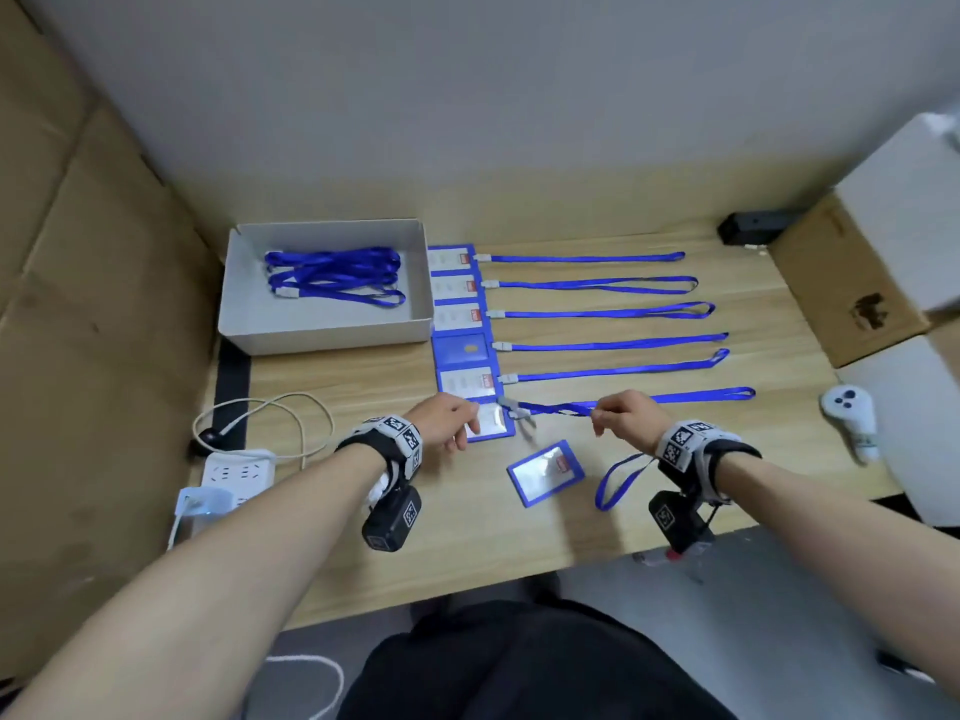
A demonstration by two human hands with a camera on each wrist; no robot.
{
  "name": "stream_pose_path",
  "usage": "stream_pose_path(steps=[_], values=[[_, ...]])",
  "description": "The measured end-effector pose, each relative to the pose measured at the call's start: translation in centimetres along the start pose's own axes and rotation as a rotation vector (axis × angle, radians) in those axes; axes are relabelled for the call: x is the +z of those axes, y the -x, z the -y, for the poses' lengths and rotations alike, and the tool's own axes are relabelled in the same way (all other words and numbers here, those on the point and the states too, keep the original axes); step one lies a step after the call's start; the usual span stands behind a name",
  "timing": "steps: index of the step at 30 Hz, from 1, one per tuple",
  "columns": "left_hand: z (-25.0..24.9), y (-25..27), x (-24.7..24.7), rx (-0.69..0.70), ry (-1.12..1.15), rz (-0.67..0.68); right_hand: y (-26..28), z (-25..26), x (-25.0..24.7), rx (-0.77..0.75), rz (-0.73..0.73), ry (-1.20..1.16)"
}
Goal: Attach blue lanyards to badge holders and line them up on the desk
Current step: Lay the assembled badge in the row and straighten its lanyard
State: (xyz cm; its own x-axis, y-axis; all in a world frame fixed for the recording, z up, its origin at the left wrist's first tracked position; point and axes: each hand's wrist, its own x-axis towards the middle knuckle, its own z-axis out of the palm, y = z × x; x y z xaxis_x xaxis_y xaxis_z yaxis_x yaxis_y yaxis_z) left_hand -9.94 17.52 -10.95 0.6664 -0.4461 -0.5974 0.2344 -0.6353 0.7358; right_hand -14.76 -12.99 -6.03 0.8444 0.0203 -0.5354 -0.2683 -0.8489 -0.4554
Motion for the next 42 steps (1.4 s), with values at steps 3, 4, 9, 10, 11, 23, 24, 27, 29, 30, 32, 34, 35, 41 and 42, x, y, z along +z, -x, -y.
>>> stream_pose_path(steps=[3,4,9,10,11,23,24,27,29,30,32,34,35,41,42], values=[[-2.0,-1.4,1.9,-0.029,0.006,-0.059,0.9,-2.4,-1.9,-0.022,0.008,-0.027],[-2.7,-1.8,2.7,-0.038,-0.006,-0.065,1.2,-3.3,-2.5,-0.026,0.01,-0.028],[-6.4,-3.4,7.4,-0.013,-0.091,-0.026,1.7,-8.5,-4.8,0.0,0.034,0.029],[-6.8,-3.6,8.1,-0.007,-0.107,-0.019,1.5,-9.2,-4.9,0.006,0.05,0.038],[-7.3,-4.1,9.1,-0.004,-0.118,-0.012,1.5,-10.3,-4.9,0.015,0.067,0.033],[-11.4,-6.9,18.3,-0.074,-0.279,0.047,1.6,-22.8,-3.5,0.197,0.065,0.115],[-11.5,-7.1,18.7,-0.083,-0.288,0.039,1.2,-23.1,-3.4,0.186,0.011,0.131],[-11.9,-7.4,19.3,-0.1,-0.308,0.006,-0.5,-22.3,-3.4,0.134,-0.079,0.187],[-11.8,-7.4,19.2,-0.108,-0.305,-0.008,-1.8,-20.7,-3.0,0.122,-0.093,0.203],[-11.6,-7.3,19.1,-0.115,-0.29,-0.018,-2.4,-19.9,-2.7,0.123,-0.095,0.202],[-11.0,-6.8,18.5,-0.133,-0.233,-0.046,-3.8,-18.4,-1.7,0.138,-0.101,0.185],[-10.5,-6.3,18.0,-0.143,-0.197,-0.066,-4.7,-17.5,-0.6,0.161,-0.125,0.161],[-10.3,-6.0,17.6,-0.149,-0.19,-0.074,-5.1,-17.1,-0.1,0.164,-0.137,0.146],[-8.5,-4.6,15.3,-0.192,-0.13,-0.104,-4.8,-15.1,1.9,0.117,-0.129,0.127],[-8.4,-4.4,15.0,-0.196,-0.132,-0.103,-4.5,-15.1,2.2,0.099,-0.118,0.16]])
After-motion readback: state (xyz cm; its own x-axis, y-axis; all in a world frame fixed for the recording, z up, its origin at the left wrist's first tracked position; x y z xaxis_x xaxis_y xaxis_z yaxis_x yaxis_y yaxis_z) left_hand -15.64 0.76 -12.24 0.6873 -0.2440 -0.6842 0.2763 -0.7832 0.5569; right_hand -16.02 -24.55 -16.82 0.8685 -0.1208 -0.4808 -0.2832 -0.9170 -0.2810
